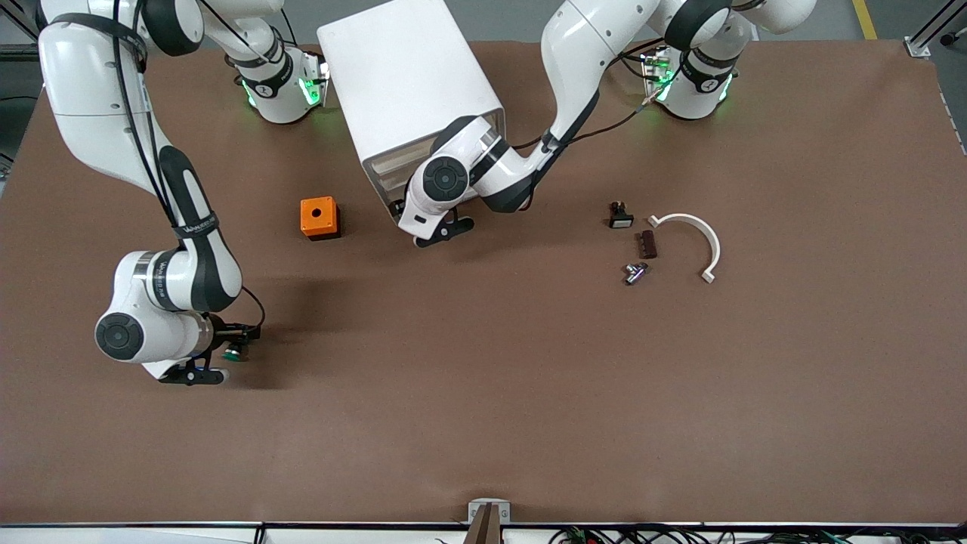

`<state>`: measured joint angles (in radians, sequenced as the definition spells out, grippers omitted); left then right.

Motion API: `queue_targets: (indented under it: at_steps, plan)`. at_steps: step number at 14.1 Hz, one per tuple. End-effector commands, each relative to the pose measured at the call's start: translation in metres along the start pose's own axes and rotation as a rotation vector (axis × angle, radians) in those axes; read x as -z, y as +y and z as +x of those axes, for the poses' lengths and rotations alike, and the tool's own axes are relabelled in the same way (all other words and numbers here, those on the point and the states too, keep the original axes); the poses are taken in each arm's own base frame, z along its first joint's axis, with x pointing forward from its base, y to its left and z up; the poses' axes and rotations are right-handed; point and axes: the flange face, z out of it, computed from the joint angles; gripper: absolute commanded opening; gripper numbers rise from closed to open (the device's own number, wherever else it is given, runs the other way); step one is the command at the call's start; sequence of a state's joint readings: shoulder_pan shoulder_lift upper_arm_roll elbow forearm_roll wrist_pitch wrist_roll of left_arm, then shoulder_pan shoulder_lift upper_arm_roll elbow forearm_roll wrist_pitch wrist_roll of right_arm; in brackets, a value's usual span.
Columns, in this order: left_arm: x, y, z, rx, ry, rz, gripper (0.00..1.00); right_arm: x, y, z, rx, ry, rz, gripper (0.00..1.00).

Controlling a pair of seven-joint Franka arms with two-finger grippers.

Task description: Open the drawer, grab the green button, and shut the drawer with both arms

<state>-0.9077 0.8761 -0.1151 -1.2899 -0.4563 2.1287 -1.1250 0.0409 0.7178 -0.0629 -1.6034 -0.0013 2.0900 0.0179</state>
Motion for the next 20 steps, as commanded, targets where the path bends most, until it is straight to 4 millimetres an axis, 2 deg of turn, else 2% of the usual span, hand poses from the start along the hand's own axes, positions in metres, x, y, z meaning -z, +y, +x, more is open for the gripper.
queue_targets:
  at_steps: [1, 4, 6, 8, 10, 11, 12, 13, 16, 18, 20]
  plan:
    - [0.018, 0.003, 0.007, -0.022, 0.01, -0.039, 1.0, 0.016, -0.002, 0.004, 0.017, 0.022, -0.007, 1.0]
    - [0.069, -0.011, 0.073, -0.057, 0.041, -0.093, 1.0, 0.05, -0.008, 0.005, 0.023, 0.059, -0.004, 1.0]
    - [0.105, -0.024, 0.108, -0.112, 0.097, -0.093, 1.0, 0.084, -0.013, -0.002, 0.029, 0.049, -0.001, 1.0]
    - [0.145, -0.047, 0.147, -0.173, 0.171, -0.038, 1.0, 0.126, -0.024, -0.017, 0.038, 0.046, -0.001, 1.0]
    - [0.18, -0.065, 0.172, -0.237, 0.227, -0.005, 1.0, 0.172, -0.04, -0.04, 0.058, 0.043, -0.005, 1.0]
    - [0.197, -0.081, 0.196, -0.284, 0.263, 0.026, 1.0, 0.2, -0.04, -0.055, 0.058, 0.046, -0.002, 1.0]
    - [0.213, -0.093, 0.21, -0.354, 0.301, 0.062, 1.0, 0.225, -0.038, -0.069, 0.059, 0.055, 0.0, 1.0]
    - [0.224, -0.102, 0.222, -0.408, 0.331, 0.09, 1.0, 0.251, -0.036, -0.086, 0.058, 0.061, 0.004, 1.0]
    - [0.277, -0.136, 0.254, -0.431, 0.41, 0.12, 1.0, 0.324, -0.029, -0.139, 0.055, 0.065, 0.012, 1.0]
    - [0.305, -0.158, 0.266, -0.473, 0.431, 0.162, 1.0, 0.357, -0.025, -0.167, 0.055, 0.057, 0.017, 1.0]
    - [0.336, -0.189, 0.281, -0.484, 0.43, 0.204, 1.0, 0.389, -0.019, -0.196, 0.051, 0.084, 0.021, 1.0]
